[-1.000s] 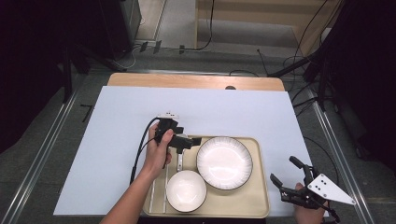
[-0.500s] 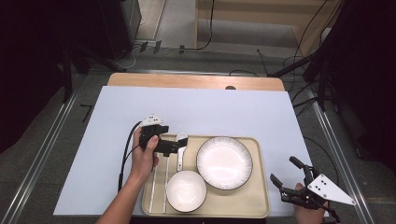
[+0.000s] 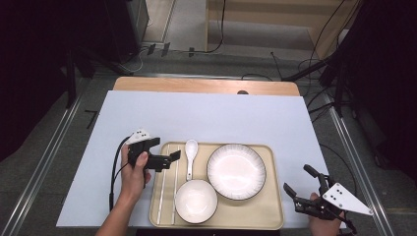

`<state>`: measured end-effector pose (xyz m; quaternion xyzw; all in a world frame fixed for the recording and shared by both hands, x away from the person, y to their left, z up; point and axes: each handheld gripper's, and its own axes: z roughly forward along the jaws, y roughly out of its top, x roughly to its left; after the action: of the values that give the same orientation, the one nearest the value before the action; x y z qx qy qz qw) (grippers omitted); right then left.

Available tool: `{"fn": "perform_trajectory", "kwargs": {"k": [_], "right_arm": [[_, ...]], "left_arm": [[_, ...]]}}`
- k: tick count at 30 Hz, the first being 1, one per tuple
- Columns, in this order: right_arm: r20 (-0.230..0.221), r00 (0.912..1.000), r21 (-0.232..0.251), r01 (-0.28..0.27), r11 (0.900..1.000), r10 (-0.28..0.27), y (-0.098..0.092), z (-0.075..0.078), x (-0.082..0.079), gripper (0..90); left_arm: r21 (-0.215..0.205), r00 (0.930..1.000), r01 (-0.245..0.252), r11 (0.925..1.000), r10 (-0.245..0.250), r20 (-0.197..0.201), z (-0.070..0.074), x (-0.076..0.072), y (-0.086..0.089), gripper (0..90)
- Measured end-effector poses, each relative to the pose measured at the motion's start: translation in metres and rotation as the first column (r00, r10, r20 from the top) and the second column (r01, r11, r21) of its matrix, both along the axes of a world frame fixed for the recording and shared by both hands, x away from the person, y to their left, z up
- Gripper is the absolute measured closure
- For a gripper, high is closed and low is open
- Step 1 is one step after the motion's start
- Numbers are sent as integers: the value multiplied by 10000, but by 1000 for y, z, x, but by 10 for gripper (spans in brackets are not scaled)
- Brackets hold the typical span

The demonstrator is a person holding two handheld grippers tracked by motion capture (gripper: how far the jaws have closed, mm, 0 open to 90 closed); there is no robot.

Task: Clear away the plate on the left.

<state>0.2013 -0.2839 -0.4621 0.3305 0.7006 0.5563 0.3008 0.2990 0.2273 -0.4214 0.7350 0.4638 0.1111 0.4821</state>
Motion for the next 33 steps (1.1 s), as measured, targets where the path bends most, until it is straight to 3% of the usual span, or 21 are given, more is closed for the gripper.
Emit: {"fn": "perform_trajectory", "kwargs": {"k": [15,33], "right_arm": [[-59,10000,90,34,10000,-33,0,0,-1,132],[-58,10000,75,50,10000,-49,0,-1,-1,132]], "left_arm": [[159,9957,-586,9982,573,723,-2,-29,38,0],[171,9829,-1599,9870,1575,953,-10,-60,84,0]]}}
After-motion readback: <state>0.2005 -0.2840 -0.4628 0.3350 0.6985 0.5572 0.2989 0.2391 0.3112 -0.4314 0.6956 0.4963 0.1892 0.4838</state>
